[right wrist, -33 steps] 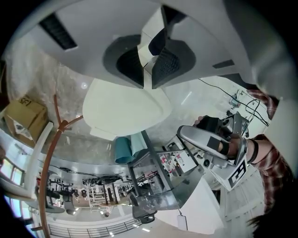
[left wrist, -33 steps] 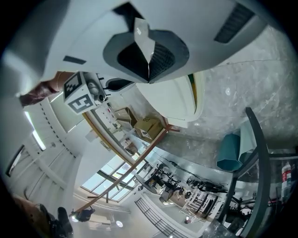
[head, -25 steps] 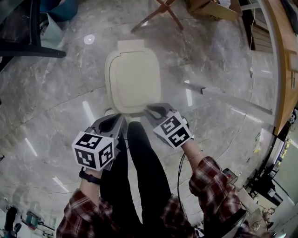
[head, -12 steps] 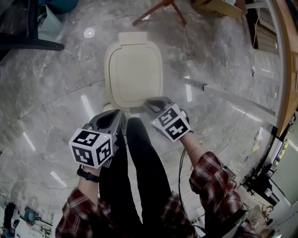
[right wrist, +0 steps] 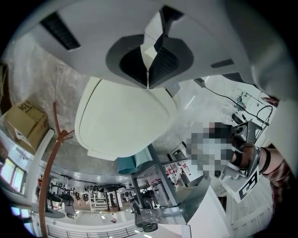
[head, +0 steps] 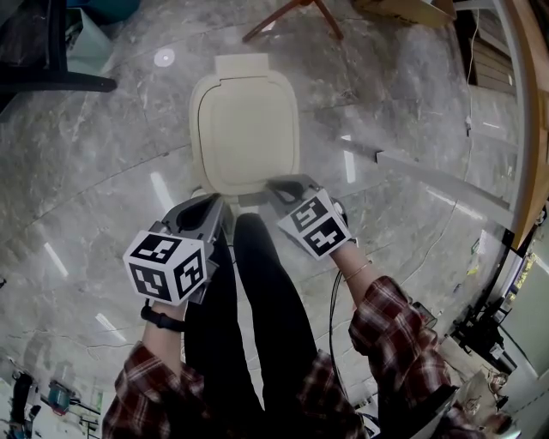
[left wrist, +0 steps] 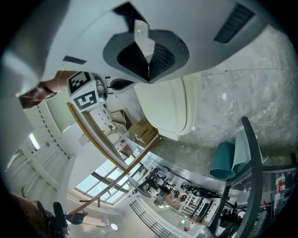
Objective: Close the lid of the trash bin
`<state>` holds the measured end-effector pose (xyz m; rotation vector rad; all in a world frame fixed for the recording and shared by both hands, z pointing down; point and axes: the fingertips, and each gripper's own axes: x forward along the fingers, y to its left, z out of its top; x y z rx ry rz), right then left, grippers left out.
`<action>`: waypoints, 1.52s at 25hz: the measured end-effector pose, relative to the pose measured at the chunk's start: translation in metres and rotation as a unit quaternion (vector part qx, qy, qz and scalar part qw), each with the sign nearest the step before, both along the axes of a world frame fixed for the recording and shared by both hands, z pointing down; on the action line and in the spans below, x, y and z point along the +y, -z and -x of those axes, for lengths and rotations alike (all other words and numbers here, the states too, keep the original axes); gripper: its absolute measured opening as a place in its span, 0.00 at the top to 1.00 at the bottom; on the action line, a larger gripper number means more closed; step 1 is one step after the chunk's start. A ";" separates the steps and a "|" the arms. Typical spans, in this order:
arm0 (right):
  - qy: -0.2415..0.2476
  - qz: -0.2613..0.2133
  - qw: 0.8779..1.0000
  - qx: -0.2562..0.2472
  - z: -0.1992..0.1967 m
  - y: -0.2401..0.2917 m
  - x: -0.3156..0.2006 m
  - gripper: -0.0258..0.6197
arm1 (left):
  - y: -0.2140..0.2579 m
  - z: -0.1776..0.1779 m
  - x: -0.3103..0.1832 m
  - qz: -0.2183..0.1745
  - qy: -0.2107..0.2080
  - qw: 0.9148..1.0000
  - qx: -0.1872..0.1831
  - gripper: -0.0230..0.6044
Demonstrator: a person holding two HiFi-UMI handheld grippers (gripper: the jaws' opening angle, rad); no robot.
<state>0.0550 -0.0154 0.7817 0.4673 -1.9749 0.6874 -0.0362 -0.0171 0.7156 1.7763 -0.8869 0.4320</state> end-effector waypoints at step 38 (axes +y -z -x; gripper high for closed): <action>-0.154 -0.215 0.938 -0.224 0.031 0.451 -0.108 0.93 | 0.378 0.033 -0.088 -0.247 0.056 0.967 0.030 0.94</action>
